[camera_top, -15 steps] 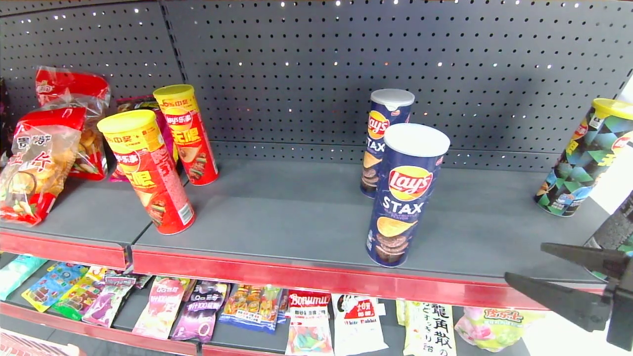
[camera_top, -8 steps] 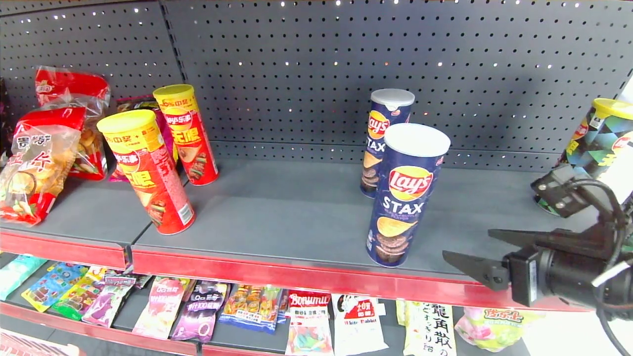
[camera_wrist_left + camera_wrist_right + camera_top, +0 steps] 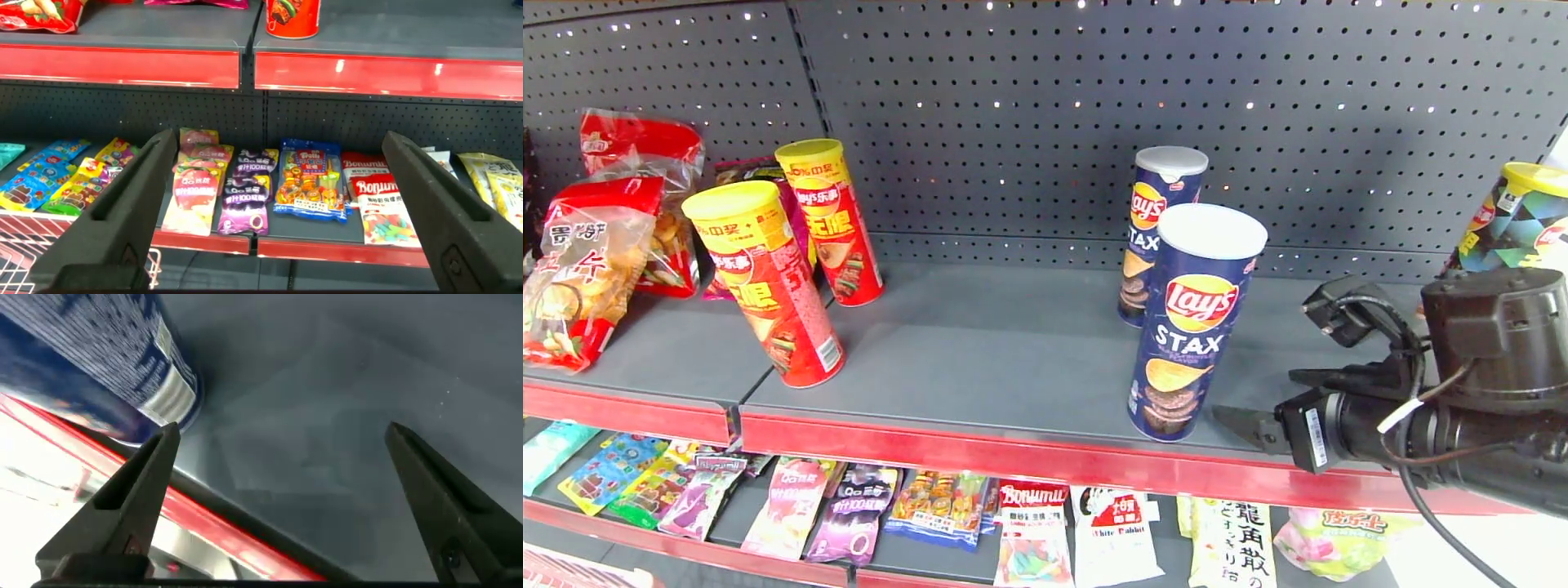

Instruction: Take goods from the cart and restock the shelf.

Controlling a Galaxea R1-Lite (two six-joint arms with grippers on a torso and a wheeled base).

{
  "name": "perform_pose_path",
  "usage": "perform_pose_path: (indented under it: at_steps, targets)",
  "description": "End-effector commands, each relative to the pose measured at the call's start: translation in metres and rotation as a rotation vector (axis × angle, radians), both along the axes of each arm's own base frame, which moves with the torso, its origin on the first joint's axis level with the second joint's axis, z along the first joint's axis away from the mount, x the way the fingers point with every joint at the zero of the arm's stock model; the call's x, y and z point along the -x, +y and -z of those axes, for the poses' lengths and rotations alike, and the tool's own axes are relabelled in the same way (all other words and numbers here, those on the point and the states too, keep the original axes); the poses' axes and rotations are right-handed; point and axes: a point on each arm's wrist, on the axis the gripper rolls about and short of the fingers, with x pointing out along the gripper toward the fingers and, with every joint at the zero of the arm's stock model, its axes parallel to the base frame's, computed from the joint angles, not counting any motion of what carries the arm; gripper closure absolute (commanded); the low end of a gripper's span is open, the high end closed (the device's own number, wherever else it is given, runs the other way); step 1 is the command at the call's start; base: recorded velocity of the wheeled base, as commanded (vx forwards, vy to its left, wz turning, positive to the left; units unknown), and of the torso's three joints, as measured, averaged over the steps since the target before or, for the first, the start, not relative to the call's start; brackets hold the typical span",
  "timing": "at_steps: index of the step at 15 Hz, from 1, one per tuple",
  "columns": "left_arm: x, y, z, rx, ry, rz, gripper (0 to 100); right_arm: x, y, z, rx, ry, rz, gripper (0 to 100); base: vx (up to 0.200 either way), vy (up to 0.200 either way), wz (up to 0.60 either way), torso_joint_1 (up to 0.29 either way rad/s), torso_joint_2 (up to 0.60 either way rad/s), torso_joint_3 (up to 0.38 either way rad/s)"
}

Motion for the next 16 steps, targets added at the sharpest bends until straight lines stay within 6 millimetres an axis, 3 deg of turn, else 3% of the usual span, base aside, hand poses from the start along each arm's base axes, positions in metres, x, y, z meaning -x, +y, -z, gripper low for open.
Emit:
perform_pose_path:
  at_steps: [1,8,16]
  targets:
    - [0.0,0.0,0.0,0.0,0.0,0.0,0,-0.006,-0.003,0.004,0.026,0.007,0.011,0,0.0,0.0,0.0,0.0,0.0,0.0]
    - [0.0,0.0,0.0,0.0,0.0,0.0,0,-0.025,0.003,0.005,0.051,0.007,0.024,0,0.0,0.0,0.0,0.0,0.0,0.0]
    - [0.0,0.0,0.0,0.0,0.0,0.0,0,-0.028,0.008,0.002,0.051,-0.006,0.008,0,0.0,0.0,0.0,0.0,0.0,0.0]
